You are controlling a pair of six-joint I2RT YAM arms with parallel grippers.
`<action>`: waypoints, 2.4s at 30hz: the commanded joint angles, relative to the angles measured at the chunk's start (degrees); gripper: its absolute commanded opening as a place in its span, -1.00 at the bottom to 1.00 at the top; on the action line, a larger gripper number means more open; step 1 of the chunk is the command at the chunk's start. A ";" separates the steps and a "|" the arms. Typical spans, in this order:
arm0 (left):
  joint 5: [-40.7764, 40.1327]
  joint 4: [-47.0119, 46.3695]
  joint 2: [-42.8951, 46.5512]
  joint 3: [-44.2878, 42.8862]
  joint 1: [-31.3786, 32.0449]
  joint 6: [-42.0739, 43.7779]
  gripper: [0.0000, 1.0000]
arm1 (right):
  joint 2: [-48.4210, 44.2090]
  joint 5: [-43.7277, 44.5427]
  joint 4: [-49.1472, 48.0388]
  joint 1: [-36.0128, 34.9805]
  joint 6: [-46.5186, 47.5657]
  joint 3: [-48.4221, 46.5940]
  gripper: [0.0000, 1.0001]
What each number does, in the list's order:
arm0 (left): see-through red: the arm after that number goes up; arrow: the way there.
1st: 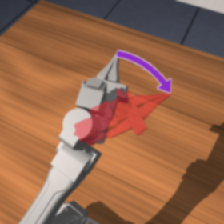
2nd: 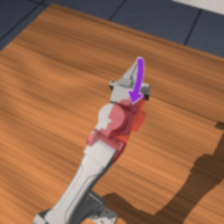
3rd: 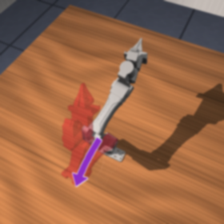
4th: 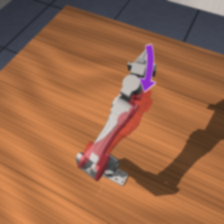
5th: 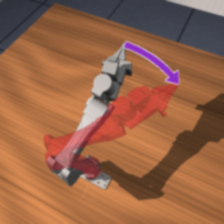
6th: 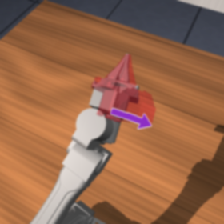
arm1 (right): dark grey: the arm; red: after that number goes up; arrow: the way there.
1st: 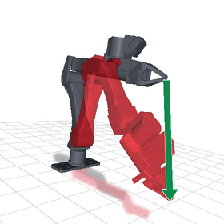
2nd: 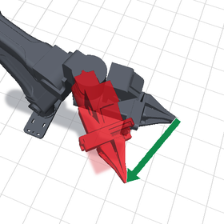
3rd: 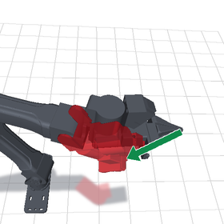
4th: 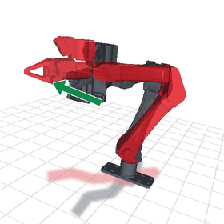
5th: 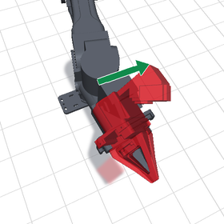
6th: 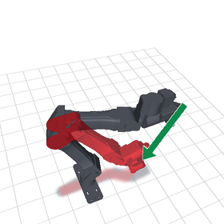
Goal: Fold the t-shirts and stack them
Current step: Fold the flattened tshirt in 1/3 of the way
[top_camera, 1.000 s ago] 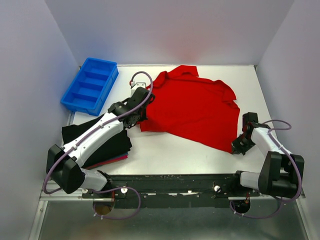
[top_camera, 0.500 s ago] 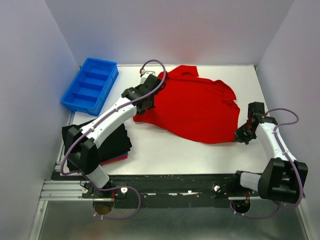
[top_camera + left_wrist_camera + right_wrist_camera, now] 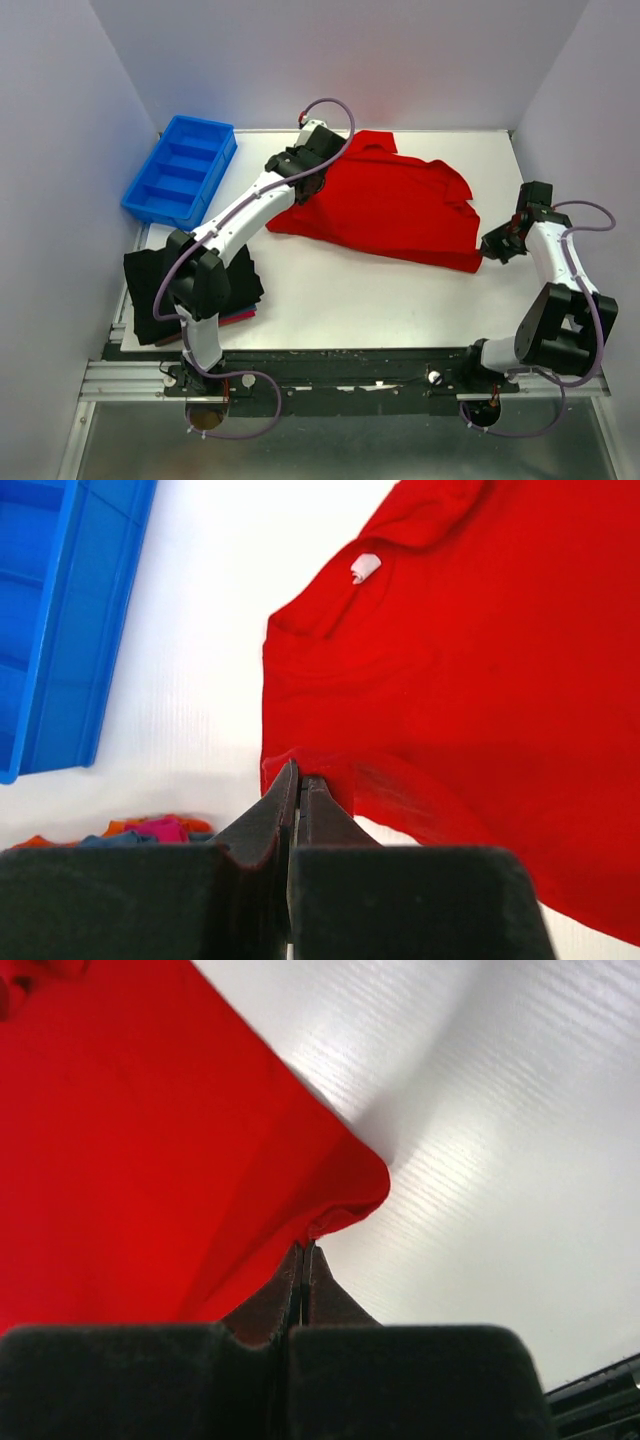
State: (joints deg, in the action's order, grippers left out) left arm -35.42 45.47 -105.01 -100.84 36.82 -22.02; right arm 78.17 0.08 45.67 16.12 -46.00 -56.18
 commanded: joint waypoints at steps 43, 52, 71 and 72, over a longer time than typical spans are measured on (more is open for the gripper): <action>-10.46 -13.31 -27.52 -29.68 -3.59 16.83 -1.00 | 24.39 -1.84 -4.45 3.83 -2.25 -19.49 -0.99; -10.11 -14.10 -29.90 -32.14 -3.68 16.66 -1.00 | 28.08 -2.53 -6.03 3.74 -2.25 -21.95 -0.99; -3.52 -11.38 -13.05 -16.35 -3.68 5.26 0.36 | 10.52 -6.22 -13.32 3.66 -3.74 0.79 -0.25; -3.17 -10.68 -11.11 -14.06 -3.68 3.41 0.36 | 9.47 -6.75 -14.20 3.74 -3.84 2.55 -0.27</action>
State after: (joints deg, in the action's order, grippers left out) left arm -41.21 32.47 -127.13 -121.54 33.34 -10.68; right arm 90.72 -3.86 34.35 19.51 -48.16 -60.31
